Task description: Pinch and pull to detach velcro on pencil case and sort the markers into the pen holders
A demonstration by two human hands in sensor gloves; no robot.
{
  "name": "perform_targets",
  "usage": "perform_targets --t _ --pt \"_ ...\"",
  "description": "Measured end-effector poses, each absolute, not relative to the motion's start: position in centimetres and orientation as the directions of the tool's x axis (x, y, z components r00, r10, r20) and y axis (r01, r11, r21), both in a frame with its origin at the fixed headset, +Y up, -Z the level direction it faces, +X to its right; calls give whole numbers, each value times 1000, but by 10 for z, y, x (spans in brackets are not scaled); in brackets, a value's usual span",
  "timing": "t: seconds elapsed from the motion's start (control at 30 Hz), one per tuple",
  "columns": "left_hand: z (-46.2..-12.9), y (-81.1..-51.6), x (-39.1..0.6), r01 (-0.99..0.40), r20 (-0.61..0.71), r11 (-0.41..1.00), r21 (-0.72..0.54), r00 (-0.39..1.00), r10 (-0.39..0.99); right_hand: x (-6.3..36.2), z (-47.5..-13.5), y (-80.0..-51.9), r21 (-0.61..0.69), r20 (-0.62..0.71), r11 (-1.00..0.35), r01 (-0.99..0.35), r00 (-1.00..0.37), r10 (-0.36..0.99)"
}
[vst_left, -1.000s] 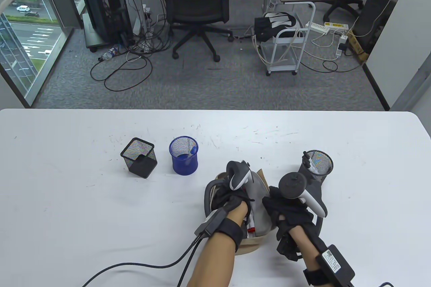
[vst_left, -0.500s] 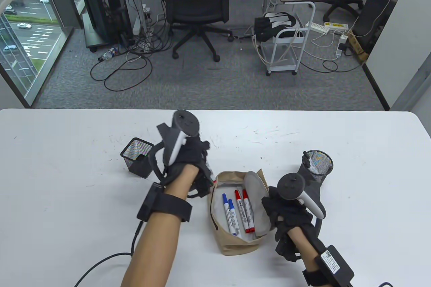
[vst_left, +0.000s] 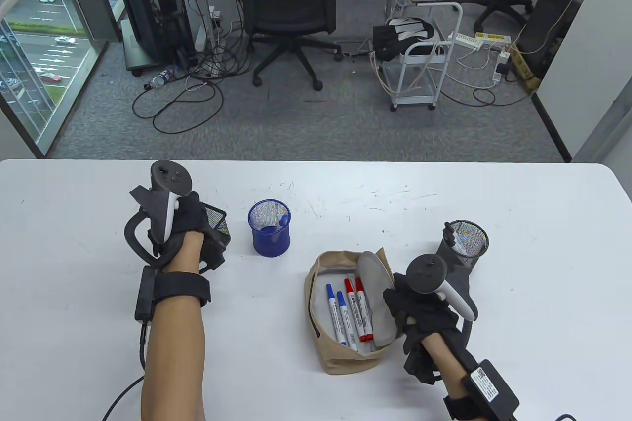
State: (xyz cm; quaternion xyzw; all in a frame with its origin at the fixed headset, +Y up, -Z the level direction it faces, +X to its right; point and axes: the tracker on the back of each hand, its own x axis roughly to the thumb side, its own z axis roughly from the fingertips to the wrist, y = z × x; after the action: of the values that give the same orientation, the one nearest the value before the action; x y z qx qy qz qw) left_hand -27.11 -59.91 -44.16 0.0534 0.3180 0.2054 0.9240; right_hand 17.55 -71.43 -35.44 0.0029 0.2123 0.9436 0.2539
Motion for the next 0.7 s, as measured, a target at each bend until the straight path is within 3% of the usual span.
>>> perform_targets --t 0.1,0.27,0.4,0.57,0.7 --pt "-447 -607 -274 -405 -552 891 207 703 448 175 -354 -714 402 -100 -783 -474 -873 478" --pt "-446 -601 -251 -384 -482 909 163 773 413 175 -354 -714 402 -103 -782 -476 -872 478" --pt "-436 -586 -213 -416 -395 903 107 816 423 175 -354 -714 399 -102 -786 -473 -875 474" --pt "-416 -571 -148 -465 -278 884 -44 856 436 175 -354 -715 400 -102 -785 -473 -874 475" --pt "-399 -574 -94 -452 -206 870 -198 887 414 174 -353 -715 394 -98 -790 -470 -876 473"
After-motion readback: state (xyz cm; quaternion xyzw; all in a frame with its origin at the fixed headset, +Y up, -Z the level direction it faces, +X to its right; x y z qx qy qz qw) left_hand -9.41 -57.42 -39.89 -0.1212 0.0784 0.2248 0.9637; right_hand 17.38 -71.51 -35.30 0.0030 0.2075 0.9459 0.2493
